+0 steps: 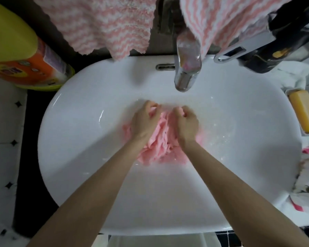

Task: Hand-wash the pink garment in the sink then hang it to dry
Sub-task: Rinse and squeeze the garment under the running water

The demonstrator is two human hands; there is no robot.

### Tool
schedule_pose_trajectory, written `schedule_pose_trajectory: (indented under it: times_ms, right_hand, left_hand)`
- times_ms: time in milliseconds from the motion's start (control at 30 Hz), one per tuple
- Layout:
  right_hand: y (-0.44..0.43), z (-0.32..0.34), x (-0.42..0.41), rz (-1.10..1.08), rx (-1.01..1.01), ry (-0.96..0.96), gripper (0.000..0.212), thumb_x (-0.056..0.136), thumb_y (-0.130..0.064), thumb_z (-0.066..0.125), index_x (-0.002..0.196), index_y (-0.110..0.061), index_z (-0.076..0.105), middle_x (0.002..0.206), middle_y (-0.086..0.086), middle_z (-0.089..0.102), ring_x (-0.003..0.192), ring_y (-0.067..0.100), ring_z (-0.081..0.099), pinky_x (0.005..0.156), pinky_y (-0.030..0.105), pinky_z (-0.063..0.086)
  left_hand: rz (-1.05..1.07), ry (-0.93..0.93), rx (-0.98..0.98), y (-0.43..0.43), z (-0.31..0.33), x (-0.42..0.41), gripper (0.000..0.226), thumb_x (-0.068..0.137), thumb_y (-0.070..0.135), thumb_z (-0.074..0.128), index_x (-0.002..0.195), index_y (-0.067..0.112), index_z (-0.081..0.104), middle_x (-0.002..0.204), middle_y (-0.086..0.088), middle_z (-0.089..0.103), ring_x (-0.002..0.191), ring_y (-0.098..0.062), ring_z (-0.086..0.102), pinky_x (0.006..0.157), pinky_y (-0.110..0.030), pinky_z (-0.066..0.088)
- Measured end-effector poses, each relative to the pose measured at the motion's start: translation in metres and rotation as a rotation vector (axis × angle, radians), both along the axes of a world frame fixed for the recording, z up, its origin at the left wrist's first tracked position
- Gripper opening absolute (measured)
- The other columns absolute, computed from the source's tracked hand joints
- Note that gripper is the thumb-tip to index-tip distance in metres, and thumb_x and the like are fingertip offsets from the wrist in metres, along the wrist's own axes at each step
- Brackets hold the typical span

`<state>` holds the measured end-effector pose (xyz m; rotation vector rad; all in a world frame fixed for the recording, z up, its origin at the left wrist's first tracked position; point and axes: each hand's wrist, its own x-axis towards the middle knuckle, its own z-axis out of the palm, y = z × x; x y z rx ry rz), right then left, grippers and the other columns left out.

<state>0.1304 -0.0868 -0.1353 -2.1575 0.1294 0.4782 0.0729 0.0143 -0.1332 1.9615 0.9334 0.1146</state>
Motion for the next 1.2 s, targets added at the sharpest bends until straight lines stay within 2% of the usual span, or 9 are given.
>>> schedule_pose_trajectory:
  times_ms: [100, 167, 267, 333, 433, 667, 967, 1067, 1200]
  right_hand:
    - [-0.015, 0.038, 0.002, -0.111, 0.377, 0.013, 0.021, 0.091, -0.027, 0.058, 0.074, -0.022, 0.047, 0.065, -0.003, 0.045, 0.061, 0.012, 0.043, 0.063, 0.030, 0.039]
    - [-0.027, 0.055, -0.005, -0.009, 0.328, 0.002, 0.009, 0.093, -0.034, 0.057, 0.095, -0.026, 0.053, 0.068, -0.002, 0.045, 0.056, 0.007, 0.043, 0.061, 0.023, 0.038]
    - [-0.049, 0.040, -0.020, 0.327, -0.171, -0.136, 0.038, 0.087, -0.047, 0.059, 0.122, -0.033, 0.054, 0.119, 0.003, 0.050, 0.101, 0.015, 0.056, 0.084, 0.033, 0.046]
    - [-0.061, 0.020, -0.032, 0.570, -0.448, -0.292, 0.056, 0.080, -0.063, 0.054, 0.129, -0.035, 0.053, 0.151, 0.007, 0.026, 0.135, 0.032, 0.030, 0.106, 0.051, 0.032]
    - [-0.069, -0.009, -0.043, 0.757, -0.406, -0.229, 0.072, 0.077, -0.074, 0.026, 0.143, -0.047, 0.030, 0.161, -0.003, 0.002, 0.146, 0.031, 0.006, 0.114, 0.061, 0.012]
    - [-0.056, -0.037, -0.050, 0.608, -0.440, -0.466, 0.051, 0.080, -0.056, 0.037, 0.113, -0.028, 0.065, 0.117, 0.001, 0.062, 0.101, 0.037, 0.053, 0.076, 0.046, 0.041]
    - [-0.023, -0.057, -0.022, 0.472, -0.401, -0.595, 0.044, 0.082, -0.046, 0.042, 0.075, -0.008, 0.064, 0.079, 0.012, 0.064, 0.073, 0.032, 0.061, 0.063, 0.037, 0.049]
    - [-0.008, -0.048, -0.014, 0.364, -0.374, -0.530, 0.042, 0.085, -0.041, 0.042, 0.058, -0.013, 0.057, 0.055, 0.006, 0.057, 0.053, 0.026, 0.057, 0.054, 0.027, 0.042]
    - [0.003, -0.019, 0.000, 0.179, -0.313, -0.041, 0.044, 0.092, -0.044, 0.042, 0.062, -0.015, 0.057, 0.058, 0.003, 0.054, 0.064, 0.025, 0.056, 0.057, 0.029, 0.037]
  left_hand:
    - [0.305, -0.184, -0.350, 0.009, 0.024, -0.008, 0.016, 0.096, 0.043, 0.046, 0.106, 0.035, 0.055, 0.094, 0.001, 0.064, 0.089, -0.016, 0.061, 0.073, -0.026, 0.046]
    - [0.448, -0.127, -0.455, 0.014, 0.030, -0.018, 0.023, 0.097, 0.041, 0.042, 0.108, 0.024, 0.053, 0.089, 0.002, 0.063, 0.088, -0.020, 0.060, 0.071, -0.027, 0.045]
    - [0.107, 0.194, 0.013, -0.002, 0.017, -0.050, 0.030, 0.093, 0.038, 0.051, 0.107, 0.013, 0.061, 0.106, -0.007, 0.061, 0.094, -0.026, 0.060, 0.074, -0.027, 0.043]
    - [-0.178, 0.267, 0.464, -0.023, 0.008, -0.072, 0.039, 0.086, 0.048, 0.046, 0.100, 0.018, 0.065, 0.118, -0.008, 0.052, 0.104, -0.028, 0.054, 0.079, -0.036, 0.047]
    - [-0.251, 0.308, 0.496, -0.042, -0.008, -0.084, 0.049, 0.081, 0.054, 0.040, 0.125, 0.036, 0.052, 0.147, -0.009, 0.032, 0.133, -0.032, 0.032, 0.103, -0.054, 0.031]
    - [-0.288, 0.221, 0.709, -0.058, -0.048, -0.075, 0.048, 0.083, 0.039, 0.042, 0.125, 0.021, 0.058, 0.132, -0.002, 0.055, 0.116, -0.028, 0.053, 0.093, -0.044, 0.043]
    - [-0.260, -0.003, 0.908, -0.018, -0.074, -0.032, 0.016, 0.077, 0.029, 0.059, 0.088, 0.019, 0.052, 0.080, -0.005, 0.058, 0.072, -0.025, 0.049, 0.057, -0.034, 0.038]
    - [-0.279, 0.078, 0.815, -0.011, -0.055, -0.011, 0.016, 0.082, 0.026, 0.052, 0.074, 0.017, 0.063, 0.068, -0.004, 0.063, 0.064, -0.025, 0.061, 0.058, -0.032, 0.043]
    - [-0.073, 0.345, 0.229, -0.006, -0.016, 0.017, 0.033, 0.094, 0.041, 0.045, 0.091, 0.016, 0.066, 0.095, -0.011, 0.068, 0.094, -0.031, 0.062, 0.074, -0.032, 0.043]
